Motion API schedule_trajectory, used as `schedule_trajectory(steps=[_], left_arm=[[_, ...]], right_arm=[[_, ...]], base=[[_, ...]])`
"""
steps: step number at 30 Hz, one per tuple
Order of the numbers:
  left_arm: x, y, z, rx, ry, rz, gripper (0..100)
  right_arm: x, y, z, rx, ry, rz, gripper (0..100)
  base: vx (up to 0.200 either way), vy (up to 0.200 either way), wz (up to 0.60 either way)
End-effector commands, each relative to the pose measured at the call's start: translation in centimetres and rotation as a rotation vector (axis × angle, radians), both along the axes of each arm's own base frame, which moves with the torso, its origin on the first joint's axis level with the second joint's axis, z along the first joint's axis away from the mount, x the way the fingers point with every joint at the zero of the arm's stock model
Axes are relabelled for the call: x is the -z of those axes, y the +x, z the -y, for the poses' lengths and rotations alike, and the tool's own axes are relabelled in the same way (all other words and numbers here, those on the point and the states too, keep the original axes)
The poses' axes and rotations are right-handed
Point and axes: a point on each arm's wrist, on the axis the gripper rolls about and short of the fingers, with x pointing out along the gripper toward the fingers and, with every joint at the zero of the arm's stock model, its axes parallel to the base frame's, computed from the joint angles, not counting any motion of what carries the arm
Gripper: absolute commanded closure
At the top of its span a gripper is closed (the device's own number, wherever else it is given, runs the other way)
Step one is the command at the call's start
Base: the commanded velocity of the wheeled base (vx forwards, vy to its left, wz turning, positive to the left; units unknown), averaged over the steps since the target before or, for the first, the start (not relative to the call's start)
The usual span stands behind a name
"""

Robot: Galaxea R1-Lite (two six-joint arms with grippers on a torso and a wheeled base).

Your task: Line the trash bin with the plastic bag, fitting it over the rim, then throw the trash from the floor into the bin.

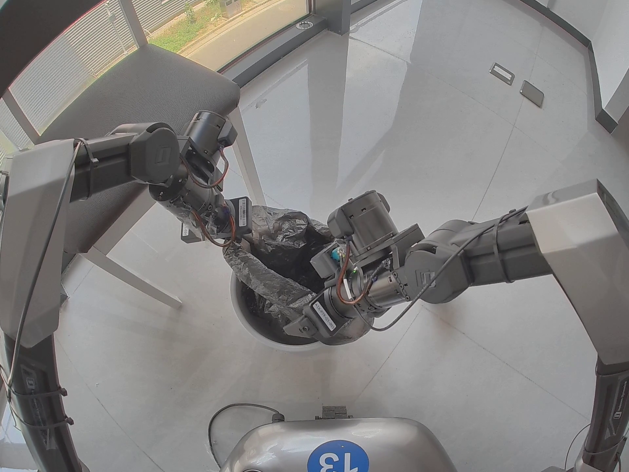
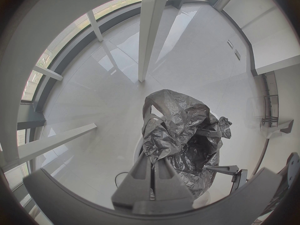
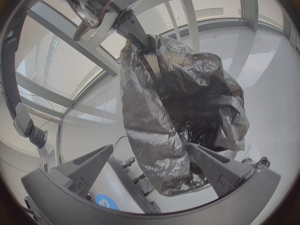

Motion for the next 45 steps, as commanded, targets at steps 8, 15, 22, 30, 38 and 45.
schedule_trajectory(steps=[8,15,22,30,38,45], left_arm=[[-0.3,-0.3,0.6,0.013,-0.003,0.010,100],[-0.3,-0.3,0.6,0.015,-0.005,0.015,100],[-0.3,-0.4,1.1,0.024,-0.004,0.017,0],[-0.4,-0.5,1.1,0.023,-0.004,0.018,0],[-1.0,-0.7,0.7,0.015,-0.006,0.029,0],[-2.0,-1.2,0.6,0.007,-0.019,0.054,0]], right_arm=[[-0.6,1.2,-0.3,0.002,0.015,0.035,0],[0.4,1.3,-0.6,-0.004,-0.002,0.018,0],[1.3,1.3,-1.1,-0.010,-0.009,0.005,0],[1.9,1.4,-1.3,-0.008,-0.013,-0.008,0],[2.5,0.9,-2.1,-0.024,-0.020,-0.018,0],[2.8,0.7,-3.1,-0.042,-0.016,-0.013,0]], base=[[0.000,0.000,0.00],[0.000,0.000,0.00],[0.000,0.000,0.00],[0.000,0.000,0.00],[0.000,0.000,0.00],[0.000,0.000,0.00]])
